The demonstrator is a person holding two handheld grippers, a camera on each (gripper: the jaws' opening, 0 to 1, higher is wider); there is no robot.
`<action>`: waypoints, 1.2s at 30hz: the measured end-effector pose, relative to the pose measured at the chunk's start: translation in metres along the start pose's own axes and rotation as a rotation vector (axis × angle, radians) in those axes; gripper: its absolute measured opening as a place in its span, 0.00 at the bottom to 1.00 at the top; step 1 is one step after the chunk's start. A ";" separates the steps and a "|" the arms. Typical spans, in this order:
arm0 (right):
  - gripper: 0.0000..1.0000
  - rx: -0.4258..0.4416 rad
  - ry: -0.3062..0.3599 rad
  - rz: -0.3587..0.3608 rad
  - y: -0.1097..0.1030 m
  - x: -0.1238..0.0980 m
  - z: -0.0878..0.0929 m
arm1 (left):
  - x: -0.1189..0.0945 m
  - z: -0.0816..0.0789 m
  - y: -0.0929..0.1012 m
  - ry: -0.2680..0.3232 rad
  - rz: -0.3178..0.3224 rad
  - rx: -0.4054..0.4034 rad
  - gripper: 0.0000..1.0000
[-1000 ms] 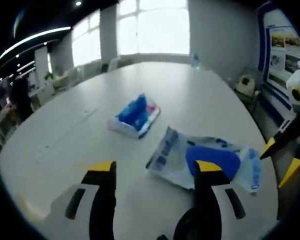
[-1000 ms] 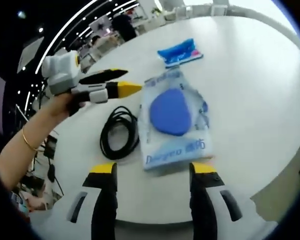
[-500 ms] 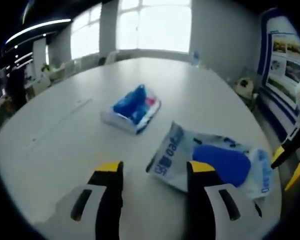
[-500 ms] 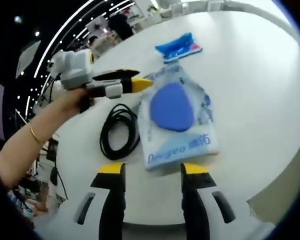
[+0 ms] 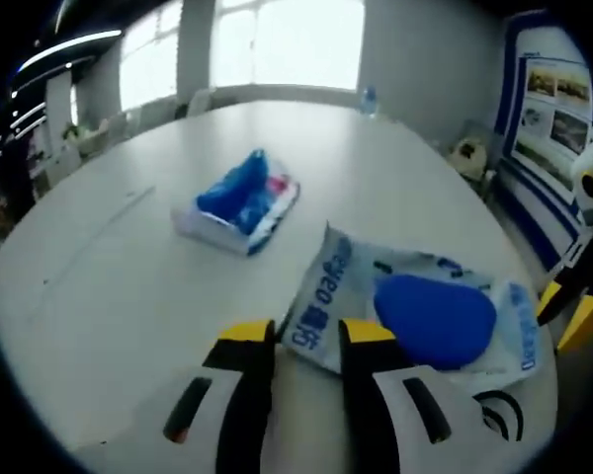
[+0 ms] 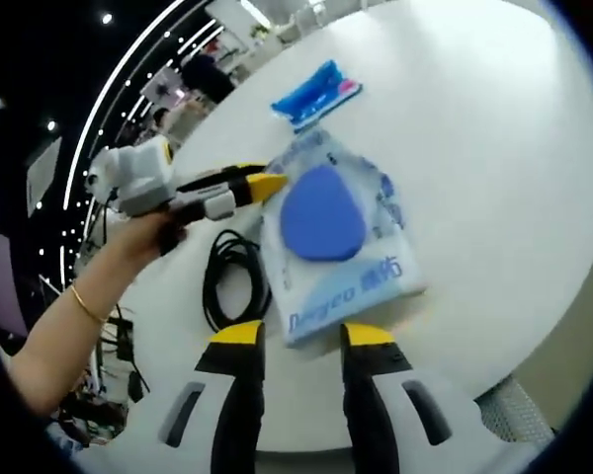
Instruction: Arrange the tabletop items into an orderly group along one side of the table until the central work area is clear of visible clutter.
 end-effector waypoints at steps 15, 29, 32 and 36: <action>0.09 -0.025 -0.015 0.068 0.015 0.003 -0.002 | -0.005 0.000 -0.002 -0.029 -0.050 0.040 0.02; 0.03 -0.032 0.030 0.113 0.026 -0.006 -0.009 | -0.012 -0.004 0.004 -0.053 -0.059 0.082 0.00; 0.02 -0.016 0.061 0.133 0.033 -0.011 -0.016 | -0.017 -0.005 0.005 -0.038 -0.043 0.068 0.00; 0.01 -0.036 0.097 0.150 0.036 -0.016 -0.027 | -0.026 -0.007 0.005 -0.036 -0.042 0.077 0.00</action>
Point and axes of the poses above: the point that each gripper's makers call its tool centre point, and the gripper's own axes: x roughly forward along the fingers, y roughly to its right, z roughly out of its underside, the point moved 2 cm from there along -x, roughly backward along the fingers, and after that the axes turned 4 degrees about y, right-handed, at the moved point
